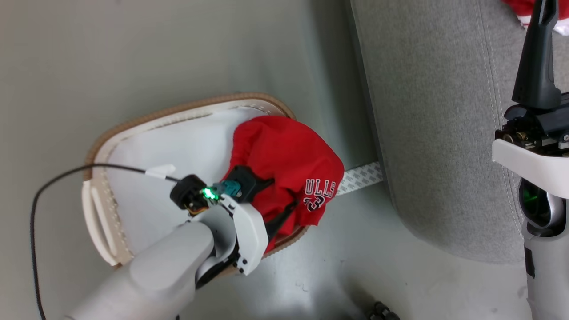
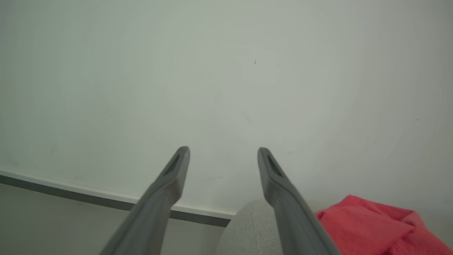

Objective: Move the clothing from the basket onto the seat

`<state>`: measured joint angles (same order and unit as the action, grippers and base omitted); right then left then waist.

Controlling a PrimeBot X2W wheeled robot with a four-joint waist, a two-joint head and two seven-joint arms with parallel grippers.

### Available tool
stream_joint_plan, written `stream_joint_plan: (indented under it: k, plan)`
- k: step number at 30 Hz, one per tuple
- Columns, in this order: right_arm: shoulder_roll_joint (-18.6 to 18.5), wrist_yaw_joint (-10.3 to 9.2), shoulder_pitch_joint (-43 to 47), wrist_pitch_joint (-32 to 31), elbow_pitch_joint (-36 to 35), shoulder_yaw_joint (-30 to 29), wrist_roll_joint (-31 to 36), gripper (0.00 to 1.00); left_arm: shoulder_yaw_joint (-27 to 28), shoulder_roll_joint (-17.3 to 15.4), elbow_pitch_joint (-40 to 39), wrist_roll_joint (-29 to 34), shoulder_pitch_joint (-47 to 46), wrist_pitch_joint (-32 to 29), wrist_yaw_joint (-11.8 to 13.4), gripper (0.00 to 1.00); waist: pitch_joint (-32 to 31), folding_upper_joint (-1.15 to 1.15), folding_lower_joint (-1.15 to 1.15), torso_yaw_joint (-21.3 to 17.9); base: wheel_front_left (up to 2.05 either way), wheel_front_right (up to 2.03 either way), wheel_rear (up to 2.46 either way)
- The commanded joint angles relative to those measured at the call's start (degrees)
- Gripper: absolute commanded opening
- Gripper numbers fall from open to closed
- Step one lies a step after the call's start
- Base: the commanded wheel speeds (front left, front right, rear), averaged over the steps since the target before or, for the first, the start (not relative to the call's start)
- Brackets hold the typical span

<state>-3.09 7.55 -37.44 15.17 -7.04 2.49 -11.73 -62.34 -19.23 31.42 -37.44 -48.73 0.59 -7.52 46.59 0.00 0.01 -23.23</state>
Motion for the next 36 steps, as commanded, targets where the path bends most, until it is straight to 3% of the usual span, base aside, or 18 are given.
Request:
stream_joint_plan:
  k: [1,9,22,23,24,36]
  plan:
    - [0.24,-0.13,-0.21,-0.06,-0.17,0.12,-0.08,1.00,-0.86,-0.85,0.38,-1.21,-1.33,-0.06,0.09,1.00,1.59,0.00,-0.01,-1.20,0.00,0.00,0.00]
    - [0.28,-0.13,0.54,-0.05,-0.59,0.52,-3.31,1.00,-4.62,-1.43,5.00,-5.95,-7.22,-0.97,0.09,1.00,5.33,0.00,-0.01,-2.99,0.00,0.00,0.00]
    - [0.28,-0.13,2.59,-0.05,-0.44,-0.40,-3.65,1.00,-9.14,-0.42,12.62,-12.91,-11.79,-4.85,0.09,1.00,7.17,0.00,-0.01,-2.35,0.00,0.00,0.00]
    - [0.28,-0.13,2.65,-0.05,-0.46,-0.46,-3.61,1.00,-9.35,-0.26,13.01,-13.45,-12.10,-4.99,0.09,0.71,7.32,0.00,-0.01,-2.26,0.00,0.00,0.00]
    - [0.28,-0.13,3.01,-0.05,-0.49,-0.46,-3.50,1.00,-9.82,-0.23,13.27,-14.04,-12.71,-5.03,0.09,0.00,7.58,0.00,-0.01,-2.16,0.00,0.00,0.00]
    - [0.28,-0.13,1.89,-0.05,0.20,-0.20,-4.38,1.00,-11.00,-3.10,10.11,-15.95,-13.50,-1.39,0.09,0.00,7.08,0.00,-0.01,-2.34,0.00,0.00,0.00]
